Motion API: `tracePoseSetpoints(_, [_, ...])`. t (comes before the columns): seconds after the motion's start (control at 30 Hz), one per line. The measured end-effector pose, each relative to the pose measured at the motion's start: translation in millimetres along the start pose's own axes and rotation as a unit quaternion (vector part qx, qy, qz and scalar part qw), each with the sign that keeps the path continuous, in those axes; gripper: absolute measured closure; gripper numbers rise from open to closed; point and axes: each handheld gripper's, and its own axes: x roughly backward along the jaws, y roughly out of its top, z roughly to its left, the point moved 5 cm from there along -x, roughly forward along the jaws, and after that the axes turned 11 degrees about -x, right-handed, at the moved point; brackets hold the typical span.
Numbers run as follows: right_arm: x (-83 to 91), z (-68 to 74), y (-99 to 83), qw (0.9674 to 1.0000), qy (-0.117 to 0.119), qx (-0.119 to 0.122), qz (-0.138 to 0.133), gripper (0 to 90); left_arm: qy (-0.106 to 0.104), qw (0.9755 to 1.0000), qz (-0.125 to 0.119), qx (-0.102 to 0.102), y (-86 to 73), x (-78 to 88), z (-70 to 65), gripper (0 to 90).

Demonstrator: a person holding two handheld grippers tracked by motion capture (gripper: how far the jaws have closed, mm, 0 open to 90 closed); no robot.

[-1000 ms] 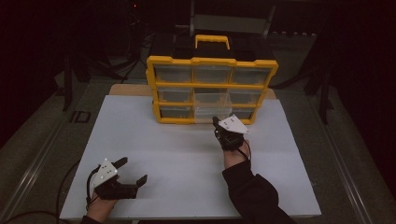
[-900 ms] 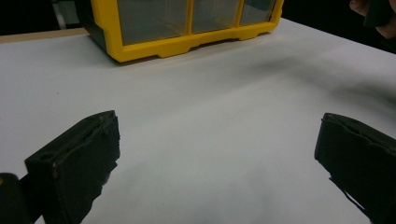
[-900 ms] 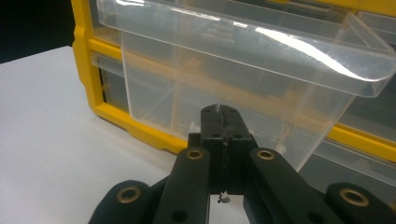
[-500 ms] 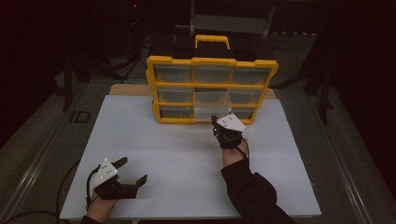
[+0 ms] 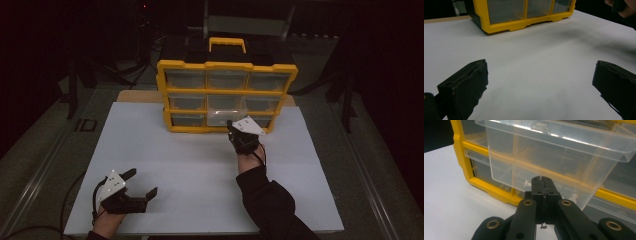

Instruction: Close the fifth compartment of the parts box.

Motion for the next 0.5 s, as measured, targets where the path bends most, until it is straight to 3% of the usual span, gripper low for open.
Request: tracePoseSetpoints(0.5, [-13.6,-4.0,6.0,1.0,-0.008,0.0,0.003,89.6,0.0,1.0,-0.001,0.0,0.2,0.3,0.1,0.0])
